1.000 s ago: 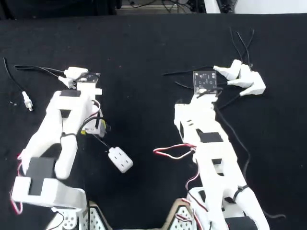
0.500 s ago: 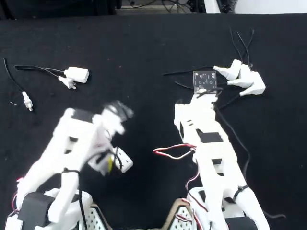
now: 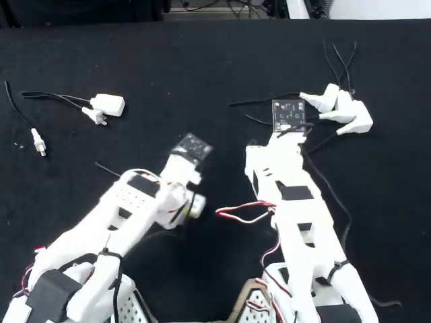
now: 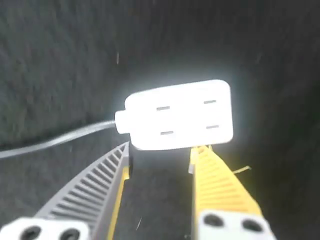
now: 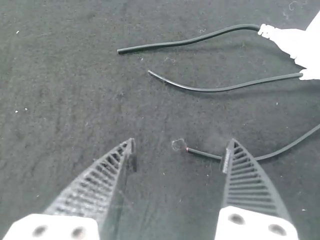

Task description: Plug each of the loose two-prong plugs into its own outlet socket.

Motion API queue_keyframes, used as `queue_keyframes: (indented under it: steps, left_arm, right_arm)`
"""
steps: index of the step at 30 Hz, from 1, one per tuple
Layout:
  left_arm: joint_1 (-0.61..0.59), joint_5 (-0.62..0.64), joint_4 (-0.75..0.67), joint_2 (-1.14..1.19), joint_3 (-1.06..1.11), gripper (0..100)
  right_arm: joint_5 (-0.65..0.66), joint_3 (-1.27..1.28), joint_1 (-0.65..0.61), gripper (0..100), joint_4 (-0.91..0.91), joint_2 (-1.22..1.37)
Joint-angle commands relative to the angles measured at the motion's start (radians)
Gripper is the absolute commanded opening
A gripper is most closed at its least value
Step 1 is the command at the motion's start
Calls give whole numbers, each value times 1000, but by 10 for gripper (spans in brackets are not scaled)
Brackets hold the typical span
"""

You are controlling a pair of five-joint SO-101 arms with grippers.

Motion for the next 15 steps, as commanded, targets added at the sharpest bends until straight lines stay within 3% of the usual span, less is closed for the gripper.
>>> queue_keyframes:
  steps: [1, 5, 9, 13, 15]
  left_arm:
    - [42, 112, -112, -29, -7, 200]
    - [31, 123, -106, -32, -8, 200]
    - [-18, 121, 43, -32, -102, 200]
    - [-128, 121, 201, -31, -269, 200]
    - [-202, 127, 196, -18, -315, 200]
  right_arm:
    - [-2, -62, 9, 272, -17, -39]
    - [-2, -61, 9, 272, -17, -39]
    - [-2, -61, 9, 272, -21, -35]
    - [-2, -61, 9, 272, -21, -35]
    - [-2, -62, 9, 272, -21, -35]
